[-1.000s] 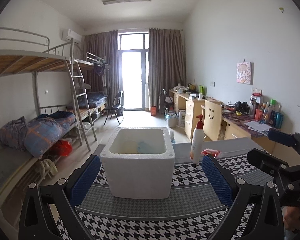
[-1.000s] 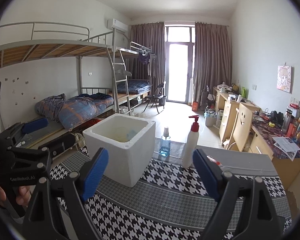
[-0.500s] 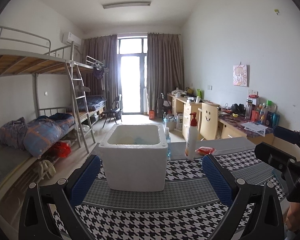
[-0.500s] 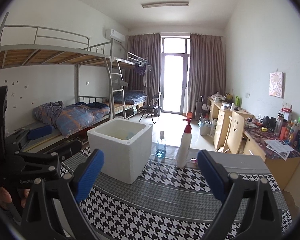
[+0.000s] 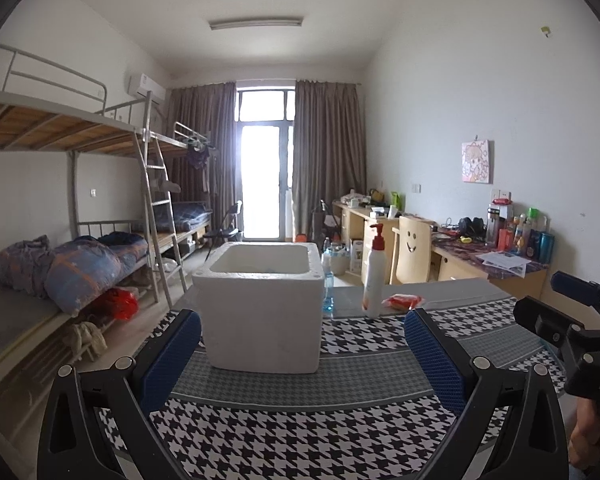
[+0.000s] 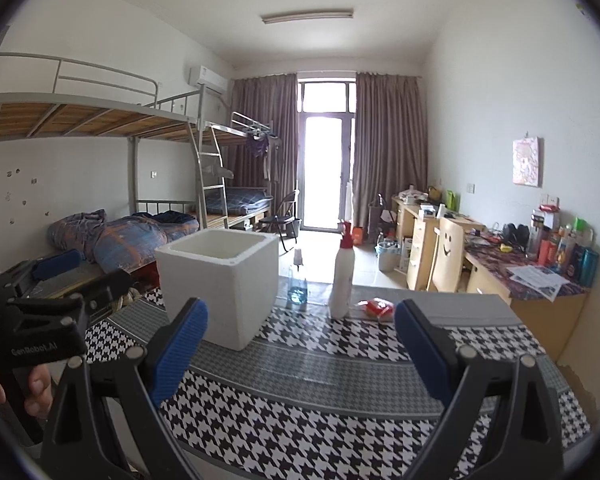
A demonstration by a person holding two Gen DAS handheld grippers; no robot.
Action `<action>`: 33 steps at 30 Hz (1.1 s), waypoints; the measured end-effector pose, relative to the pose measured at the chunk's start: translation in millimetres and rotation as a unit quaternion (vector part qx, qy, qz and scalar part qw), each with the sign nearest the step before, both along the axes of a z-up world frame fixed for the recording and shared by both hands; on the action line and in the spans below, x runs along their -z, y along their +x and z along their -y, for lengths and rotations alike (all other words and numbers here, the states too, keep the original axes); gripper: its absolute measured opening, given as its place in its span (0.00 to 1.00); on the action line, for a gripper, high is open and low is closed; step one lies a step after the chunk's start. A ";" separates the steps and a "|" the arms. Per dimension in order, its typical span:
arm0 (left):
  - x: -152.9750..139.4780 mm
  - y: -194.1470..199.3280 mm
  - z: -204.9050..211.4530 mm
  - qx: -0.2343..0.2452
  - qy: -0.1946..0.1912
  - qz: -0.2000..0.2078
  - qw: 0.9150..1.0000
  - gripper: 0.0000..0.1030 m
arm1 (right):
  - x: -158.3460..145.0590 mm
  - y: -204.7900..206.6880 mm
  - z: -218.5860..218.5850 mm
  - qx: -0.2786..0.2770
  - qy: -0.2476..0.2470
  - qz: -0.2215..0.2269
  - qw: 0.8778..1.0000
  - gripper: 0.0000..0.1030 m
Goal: Organize soft objects
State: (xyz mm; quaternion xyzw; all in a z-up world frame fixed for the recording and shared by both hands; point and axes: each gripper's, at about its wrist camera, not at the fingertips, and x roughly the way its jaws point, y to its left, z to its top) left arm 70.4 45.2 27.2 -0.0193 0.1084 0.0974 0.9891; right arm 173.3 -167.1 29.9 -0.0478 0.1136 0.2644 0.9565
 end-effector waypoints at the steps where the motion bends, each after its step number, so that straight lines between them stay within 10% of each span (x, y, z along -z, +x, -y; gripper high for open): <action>1: 3.2 0.7 1.3 0.001 0.000 -0.004 1.000 0.99 | 3.8 -0.1 3.0 0.001 0.005 -0.002 1.000 0.94; 33: 42.2 -6.8 0.3 0.005 0.017 -0.007 1.000 0.99 | 54.4 -20.2 16.7 0.049 0.015 0.016 0.999 0.94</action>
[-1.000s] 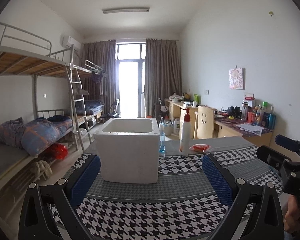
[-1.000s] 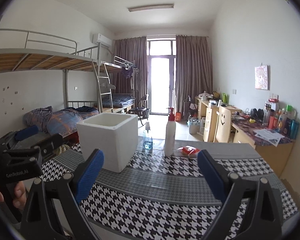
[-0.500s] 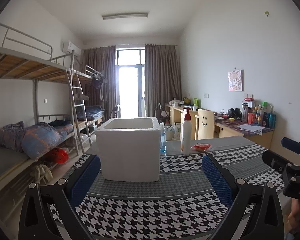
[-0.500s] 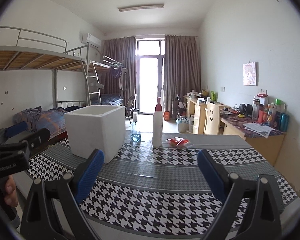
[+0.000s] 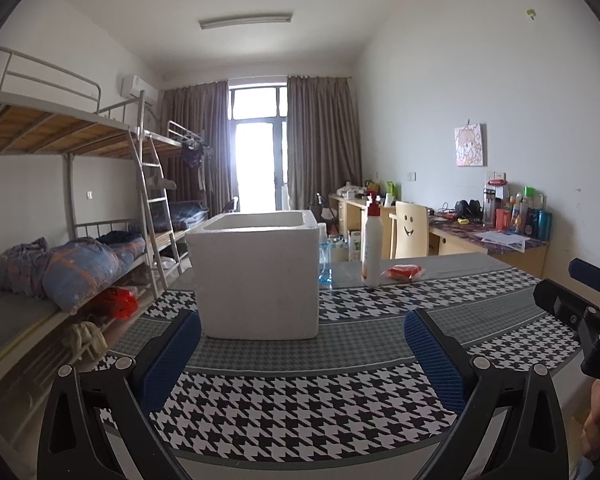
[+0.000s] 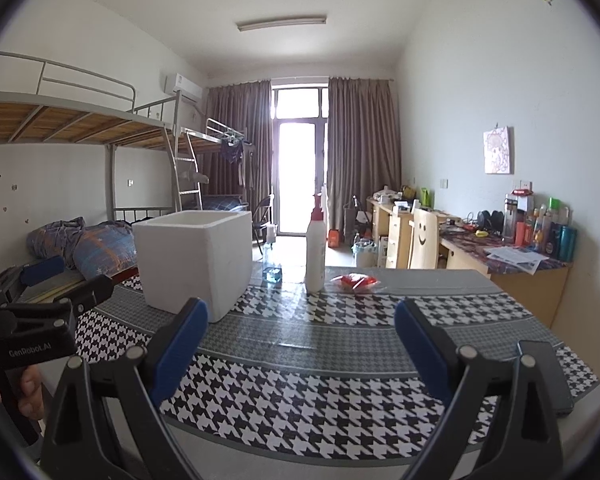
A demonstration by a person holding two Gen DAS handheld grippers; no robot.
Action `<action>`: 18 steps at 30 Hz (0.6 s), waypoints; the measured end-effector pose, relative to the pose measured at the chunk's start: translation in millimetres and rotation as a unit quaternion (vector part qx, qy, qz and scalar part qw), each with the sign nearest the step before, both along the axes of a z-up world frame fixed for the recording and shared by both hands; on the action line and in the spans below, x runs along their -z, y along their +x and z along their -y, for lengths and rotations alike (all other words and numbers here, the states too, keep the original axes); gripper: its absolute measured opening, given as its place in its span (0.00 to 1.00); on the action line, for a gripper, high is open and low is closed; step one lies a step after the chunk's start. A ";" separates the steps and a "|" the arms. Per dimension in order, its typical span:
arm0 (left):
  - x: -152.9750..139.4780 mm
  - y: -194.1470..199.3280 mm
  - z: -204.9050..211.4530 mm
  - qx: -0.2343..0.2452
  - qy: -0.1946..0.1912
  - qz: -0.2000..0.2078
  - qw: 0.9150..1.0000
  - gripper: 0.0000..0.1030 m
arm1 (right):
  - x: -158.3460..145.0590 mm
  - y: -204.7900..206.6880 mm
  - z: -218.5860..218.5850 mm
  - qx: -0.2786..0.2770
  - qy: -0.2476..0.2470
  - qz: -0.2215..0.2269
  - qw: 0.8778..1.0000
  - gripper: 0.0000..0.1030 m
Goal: Organize soft objects
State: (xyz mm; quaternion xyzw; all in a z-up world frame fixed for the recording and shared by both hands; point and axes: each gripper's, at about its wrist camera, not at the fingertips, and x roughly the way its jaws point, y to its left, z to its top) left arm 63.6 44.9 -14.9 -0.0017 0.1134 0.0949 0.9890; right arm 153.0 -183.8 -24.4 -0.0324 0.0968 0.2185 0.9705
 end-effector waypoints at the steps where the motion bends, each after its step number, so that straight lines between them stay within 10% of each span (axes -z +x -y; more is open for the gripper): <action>1: 0.0 -0.5 0.0 0.003 -0.002 -0.002 1.000 0.99 | 0.9 -0.5 0.5 0.000 0.002 -0.001 1.000 0.94; 18: 0.5 -4.7 4.8 0.003 0.001 -0.006 1.000 0.99 | 3.9 -5.0 3.5 0.003 0.007 -0.011 1.000 0.94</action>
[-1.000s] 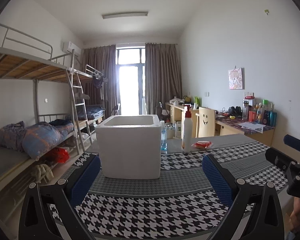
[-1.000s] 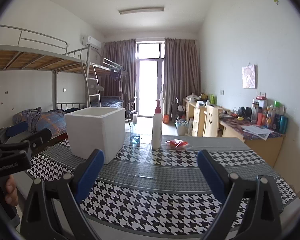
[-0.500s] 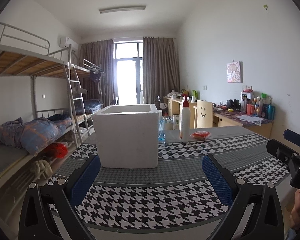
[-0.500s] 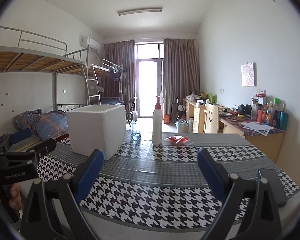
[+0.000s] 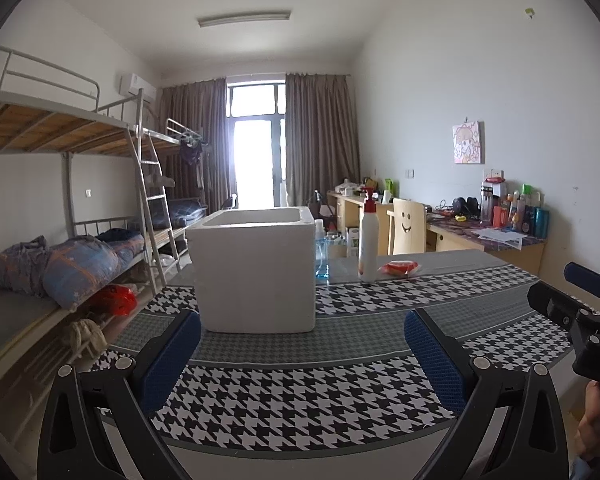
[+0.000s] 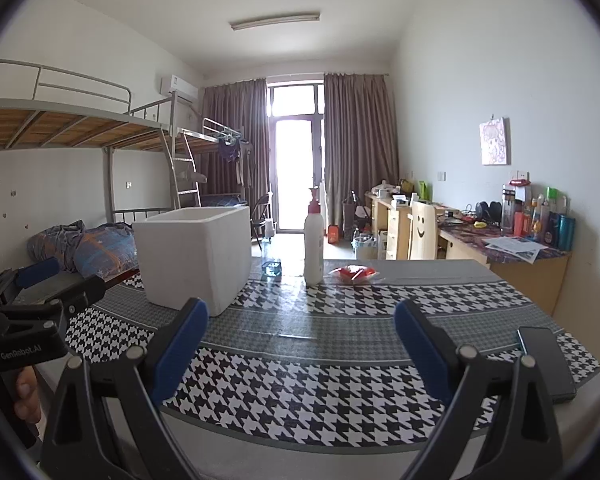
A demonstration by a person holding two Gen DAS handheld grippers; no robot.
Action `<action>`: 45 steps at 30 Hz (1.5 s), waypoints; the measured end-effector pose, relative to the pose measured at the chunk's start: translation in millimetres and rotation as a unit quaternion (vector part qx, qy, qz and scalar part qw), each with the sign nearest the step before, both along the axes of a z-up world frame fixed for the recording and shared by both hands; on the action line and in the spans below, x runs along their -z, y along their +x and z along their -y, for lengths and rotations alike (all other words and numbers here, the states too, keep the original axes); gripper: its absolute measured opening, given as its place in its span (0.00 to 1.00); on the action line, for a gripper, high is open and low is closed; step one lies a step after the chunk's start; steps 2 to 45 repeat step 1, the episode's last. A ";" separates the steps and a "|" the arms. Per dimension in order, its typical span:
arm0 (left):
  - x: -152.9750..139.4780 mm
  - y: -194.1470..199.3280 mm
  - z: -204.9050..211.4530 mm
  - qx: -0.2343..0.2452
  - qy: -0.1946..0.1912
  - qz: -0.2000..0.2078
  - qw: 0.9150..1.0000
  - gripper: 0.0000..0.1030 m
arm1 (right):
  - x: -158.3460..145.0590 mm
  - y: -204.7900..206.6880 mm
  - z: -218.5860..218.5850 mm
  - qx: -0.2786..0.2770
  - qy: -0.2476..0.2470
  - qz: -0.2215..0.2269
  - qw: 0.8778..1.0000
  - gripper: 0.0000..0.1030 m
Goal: Organize soft objects
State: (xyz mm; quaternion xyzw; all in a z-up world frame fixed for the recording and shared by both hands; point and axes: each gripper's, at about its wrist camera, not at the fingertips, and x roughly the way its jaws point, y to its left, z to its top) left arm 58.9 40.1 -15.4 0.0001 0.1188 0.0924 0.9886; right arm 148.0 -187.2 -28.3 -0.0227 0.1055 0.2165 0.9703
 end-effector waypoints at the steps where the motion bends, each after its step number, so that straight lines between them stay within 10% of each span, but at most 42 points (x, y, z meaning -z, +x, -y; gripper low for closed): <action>1: 0.7 0.3 0.5 0.001 0.001 -0.001 1.000 0.99 | 0.3 0.3 -0.1 0.001 -0.001 0.000 1.000 0.94; 45: 0.7 0.3 0.5 0.001 0.001 -0.001 1.000 0.99 | 0.3 0.3 -0.1 0.001 -0.001 0.000 1.000 0.94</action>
